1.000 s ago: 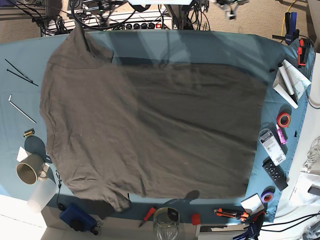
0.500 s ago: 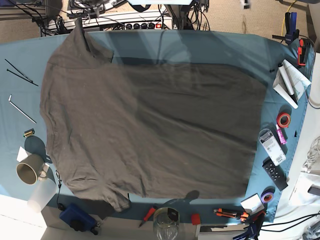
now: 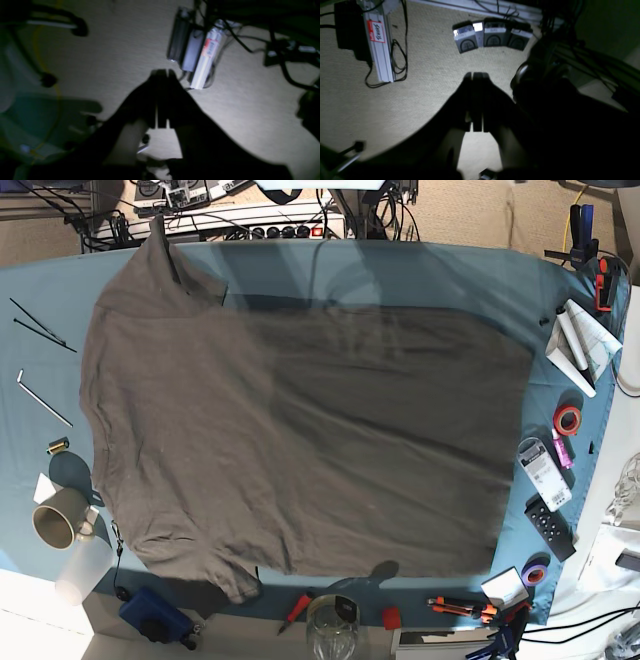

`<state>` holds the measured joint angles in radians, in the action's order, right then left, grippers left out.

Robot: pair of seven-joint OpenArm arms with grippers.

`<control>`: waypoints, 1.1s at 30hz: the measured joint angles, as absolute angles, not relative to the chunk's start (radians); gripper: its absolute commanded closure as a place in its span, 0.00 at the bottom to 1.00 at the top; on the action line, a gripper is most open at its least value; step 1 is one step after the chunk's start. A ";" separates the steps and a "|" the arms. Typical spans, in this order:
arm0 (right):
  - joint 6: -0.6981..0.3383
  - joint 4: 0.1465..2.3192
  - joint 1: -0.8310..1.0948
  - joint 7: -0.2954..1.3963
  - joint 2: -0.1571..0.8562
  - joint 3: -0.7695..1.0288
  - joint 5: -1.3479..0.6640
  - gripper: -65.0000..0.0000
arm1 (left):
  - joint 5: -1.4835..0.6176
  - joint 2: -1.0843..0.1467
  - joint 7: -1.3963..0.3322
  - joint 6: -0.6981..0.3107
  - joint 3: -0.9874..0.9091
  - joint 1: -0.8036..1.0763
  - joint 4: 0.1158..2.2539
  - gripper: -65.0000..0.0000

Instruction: Fold the T-shirt properly

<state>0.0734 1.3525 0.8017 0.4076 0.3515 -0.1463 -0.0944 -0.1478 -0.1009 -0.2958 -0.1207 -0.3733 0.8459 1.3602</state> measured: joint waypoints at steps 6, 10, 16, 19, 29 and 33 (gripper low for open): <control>0.137 1.540 0.902 0.409 0.354 -0.146 -0.027 1.00 | -0.149 -0.100 -0.304 -0.096 -0.373 0.964 1.596 1.00; 0.174 1.661 0.952 0.431 0.355 -0.146 -0.028 1.00 | -0.149 -0.101 -0.345 -0.096 -0.373 1.029 1.745 1.00; 0.229 1.803 1.020 0.451 0.357 -0.146 0.083 1.00 | -0.147 -0.101 -0.363 -0.096 -0.373 1.103 1.905 1.00; 0.273 1.873 1.043 0.459 0.357 -0.145 0.118 1.00 | -0.150 -0.101 -0.371 -0.097 -0.373 1.117 1.969 1.00; 0.309 2.123 1.045 0.522 0.358 -0.145 0.205 1.00 | -0.051 -0.101 -0.468 -0.044 -0.373 1.119 2.175 1.00; 0.313 2.181 1.038 0.524 0.347 -0.145 0.338 1.00 | -0.015 -0.101 -0.471 -0.045 -0.373 1.119 2.245 1.00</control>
<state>0.3130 2.1807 1.0382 0.5236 0.3470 -0.1452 0.3382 -0.0151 -0.1013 -0.4706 -0.0448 -0.3733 1.1194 2.2448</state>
